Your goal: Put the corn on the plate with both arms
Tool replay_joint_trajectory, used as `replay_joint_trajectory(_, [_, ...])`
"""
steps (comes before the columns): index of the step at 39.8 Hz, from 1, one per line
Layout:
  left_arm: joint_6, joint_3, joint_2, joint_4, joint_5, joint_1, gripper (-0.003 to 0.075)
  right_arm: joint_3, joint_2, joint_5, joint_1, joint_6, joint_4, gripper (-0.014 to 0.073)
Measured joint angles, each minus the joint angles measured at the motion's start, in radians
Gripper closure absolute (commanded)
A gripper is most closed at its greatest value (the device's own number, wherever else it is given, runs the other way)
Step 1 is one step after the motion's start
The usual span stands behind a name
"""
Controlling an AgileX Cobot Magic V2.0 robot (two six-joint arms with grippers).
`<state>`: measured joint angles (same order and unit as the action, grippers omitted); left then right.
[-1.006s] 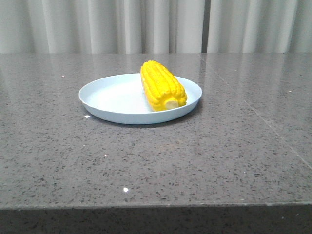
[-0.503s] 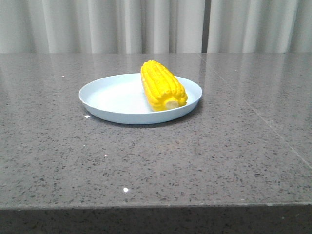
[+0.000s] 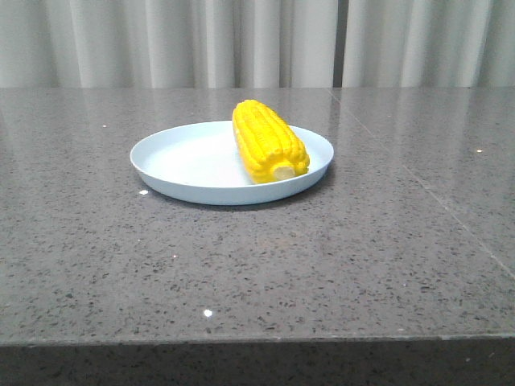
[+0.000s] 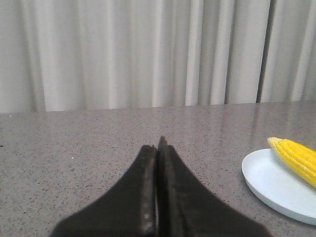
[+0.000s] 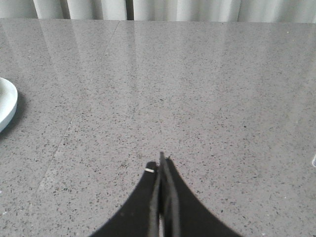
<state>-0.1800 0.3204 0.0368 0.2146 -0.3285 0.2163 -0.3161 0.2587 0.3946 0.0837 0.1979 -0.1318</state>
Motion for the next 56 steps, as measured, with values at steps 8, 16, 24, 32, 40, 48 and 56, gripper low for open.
replay_joint_trajectory(8, [0.000,0.000,0.000,-0.002,0.000,0.000,0.0741,0.000,0.000,0.000,0.000,0.000,0.000,0.0655])
replay_joint_trajectory(16, [0.160,0.000,-0.002,-0.153,0.002,-0.011,0.0741,0.000,0.000,0.000,0.000,0.000,0.000,0.0655])
replay_joint_trajectory(24, [0.229,-0.050,-0.031,-0.255,0.030,-0.103,0.0741,0.000,0.000,0.000,0.000,0.000,0.000,0.0655])
replay_joint_trajectory(32, [0.236,-0.180,-0.042,-0.268,0.063,-0.198,0.0741,0.000,-0.002,-0.002,0.000,0.000,0.000,0.0655])
replay_joint_trajectory(40, [0.236,-0.281,-0.042,-0.269,0.104,-0.240,0.0741,0.000,-0.002,-0.004,0.000,0.000,-0.002,0.0655])
replay_joint_trajectory(48, [0.236,-0.325,-0.042,-0.269,0.189,-0.242,0.0741,0.000,-0.002,-0.004,0.000,0.000,-0.002,0.0655])
replay_joint_trajectory(56, [0.236,-0.325,-0.042,-0.269,0.193,-0.242,0.0741,0.000,-0.002,-0.004,0.000,0.000,-0.002,0.0655])
